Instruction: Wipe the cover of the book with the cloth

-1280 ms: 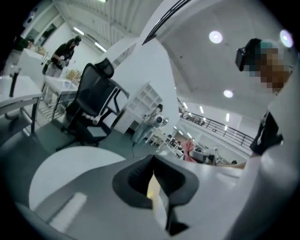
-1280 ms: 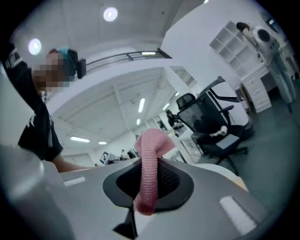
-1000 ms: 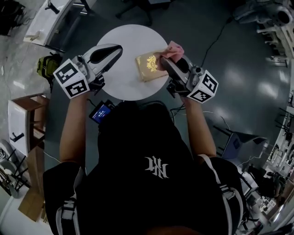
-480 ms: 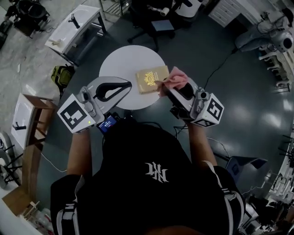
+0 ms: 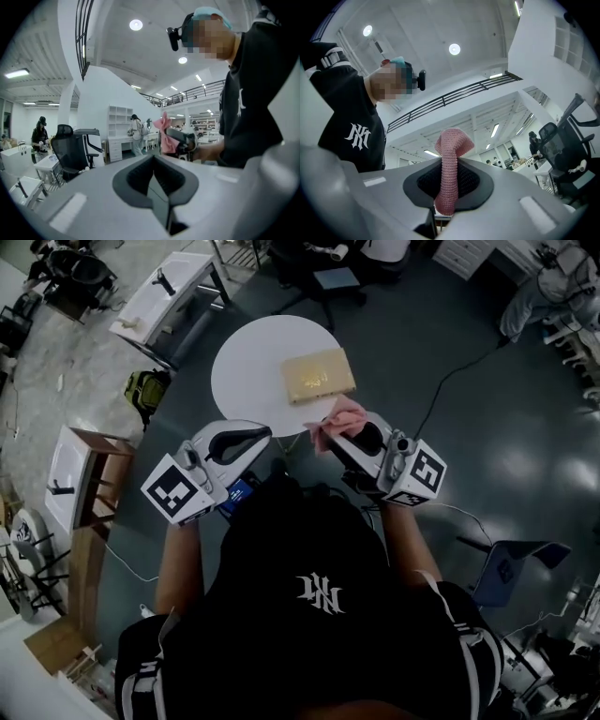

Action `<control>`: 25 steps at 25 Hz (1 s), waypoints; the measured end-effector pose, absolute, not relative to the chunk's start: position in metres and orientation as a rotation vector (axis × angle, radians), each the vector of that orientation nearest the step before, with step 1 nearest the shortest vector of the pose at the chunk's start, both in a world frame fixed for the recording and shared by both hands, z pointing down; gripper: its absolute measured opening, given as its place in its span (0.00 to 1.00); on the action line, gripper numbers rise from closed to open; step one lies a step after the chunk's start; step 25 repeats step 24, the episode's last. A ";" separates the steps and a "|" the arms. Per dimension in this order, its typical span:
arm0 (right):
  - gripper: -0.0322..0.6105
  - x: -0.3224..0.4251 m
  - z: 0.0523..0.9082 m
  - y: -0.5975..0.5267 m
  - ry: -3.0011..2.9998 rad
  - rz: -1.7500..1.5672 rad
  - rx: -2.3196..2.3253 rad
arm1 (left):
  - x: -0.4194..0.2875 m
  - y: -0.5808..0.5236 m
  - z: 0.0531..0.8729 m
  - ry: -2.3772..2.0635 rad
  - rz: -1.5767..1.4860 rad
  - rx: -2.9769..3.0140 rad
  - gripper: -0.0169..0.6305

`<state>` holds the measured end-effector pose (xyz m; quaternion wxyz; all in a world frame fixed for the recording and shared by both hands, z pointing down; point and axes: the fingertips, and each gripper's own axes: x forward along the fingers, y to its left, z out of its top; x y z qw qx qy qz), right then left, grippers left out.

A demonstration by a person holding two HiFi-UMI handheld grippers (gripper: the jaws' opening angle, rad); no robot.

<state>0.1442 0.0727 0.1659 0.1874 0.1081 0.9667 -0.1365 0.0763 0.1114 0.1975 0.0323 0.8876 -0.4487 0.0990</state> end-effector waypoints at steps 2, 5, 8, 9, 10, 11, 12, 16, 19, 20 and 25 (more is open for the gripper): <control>0.10 0.152 0.173 0.073 2.734 -0.403 0.256 | 0.087 0.114 0.201 -1.316 0.276 2.763 0.03; 0.10 0.192 0.189 0.096 2.743 -0.364 0.160 | 0.125 0.129 0.219 -1.224 0.282 2.847 0.03; 0.10 0.225 0.187 0.135 2.739 -0.339 0.103 | 0.159 0.149 0.220 -1.131 0.266 2.910 0.03; 0.10 0.230 0.184 0.145 2.746 -0.344 0.079 | 0.165 0.155 0.215 -1.098 0.247 2.922 0.03; 0.10 0.232 0.182 0.152 2.753 -0.350 0.047 | 0.169 0.160 0.210 -1.063 0.226 2.937 0.03; 0.10 0.233 0.178 0.157 2.759 -0.351 0.013 | 0.172 0.164 0.205 -1.028 0.209 2.956 0.03; 0.10 0.233 0.175 0.163 2.764 -0.346 -0.019 | 0.172 0.169 0.203 -0.992 0.200 2.975 0.03; 0.10 0.217 0.183 0.199 2.796 -0.377 -0.089 | 0.160 0.206 0.223 -0.904 0.214 2.943 0.03; 0.10 0.194 0.198 0.231 2.822 -0.436 -0.095 | 0.143 0.241 0.251 -0.879 0.232 2.869 0.03; 0.10 0.187 0.201 0.242 2.823 -0.450 -0.090 | 0.137 0.252 0.260 -0.874 0.239 2.843 0.03; 0.10 0.167 0.208 0.273 2.850 -0.473 -0.104 | 0.117 0.282 0.288 -0.841 0.279 2.759 0.03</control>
